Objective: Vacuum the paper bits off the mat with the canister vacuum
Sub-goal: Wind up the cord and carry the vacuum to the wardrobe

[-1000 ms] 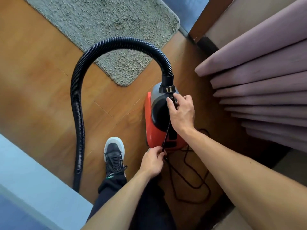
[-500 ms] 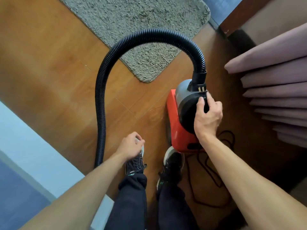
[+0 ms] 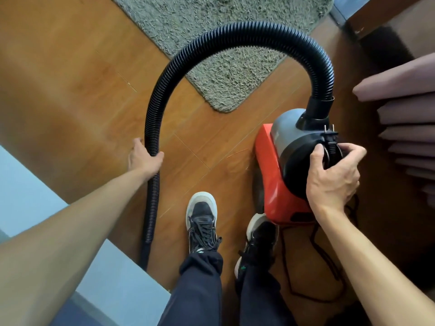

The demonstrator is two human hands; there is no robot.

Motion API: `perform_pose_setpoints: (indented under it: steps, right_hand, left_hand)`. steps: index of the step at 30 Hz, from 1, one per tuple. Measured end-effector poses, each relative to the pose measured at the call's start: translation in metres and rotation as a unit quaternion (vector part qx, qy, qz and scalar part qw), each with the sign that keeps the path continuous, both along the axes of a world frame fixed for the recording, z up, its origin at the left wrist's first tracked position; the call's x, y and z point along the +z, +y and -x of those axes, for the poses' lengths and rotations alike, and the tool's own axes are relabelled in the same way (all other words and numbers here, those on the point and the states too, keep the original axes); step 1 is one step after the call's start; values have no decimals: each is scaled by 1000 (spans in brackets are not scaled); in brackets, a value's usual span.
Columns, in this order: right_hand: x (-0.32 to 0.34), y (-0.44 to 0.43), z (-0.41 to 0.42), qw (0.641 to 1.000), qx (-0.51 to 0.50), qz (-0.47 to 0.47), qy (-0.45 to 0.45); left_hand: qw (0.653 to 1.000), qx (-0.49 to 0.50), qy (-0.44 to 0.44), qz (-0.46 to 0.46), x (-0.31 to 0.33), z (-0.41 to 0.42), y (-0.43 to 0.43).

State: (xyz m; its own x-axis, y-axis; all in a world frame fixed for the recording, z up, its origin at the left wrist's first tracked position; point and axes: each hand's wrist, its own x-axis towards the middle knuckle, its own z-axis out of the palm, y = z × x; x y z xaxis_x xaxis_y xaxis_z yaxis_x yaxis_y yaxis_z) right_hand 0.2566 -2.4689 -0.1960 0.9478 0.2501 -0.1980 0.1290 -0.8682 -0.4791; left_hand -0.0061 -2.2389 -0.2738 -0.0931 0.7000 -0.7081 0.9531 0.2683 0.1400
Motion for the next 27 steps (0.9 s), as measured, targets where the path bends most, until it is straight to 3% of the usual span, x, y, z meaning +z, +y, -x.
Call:
perform_pose_setpoints:
  steps: [12,17,27]
  right_hand:
    - [0,-14,-10,995,83,-45,41]
    - [5,-12,-9,992,125,-11,23]
    - [35,20,-8,983,163,-12,77]
  left_hand:
    - [999,-12,12,-44,-42,7,-6]
    - [998,-22,-44,-49,-21,18,-8]
    - [992,39,-94,-77,45,13,-6]
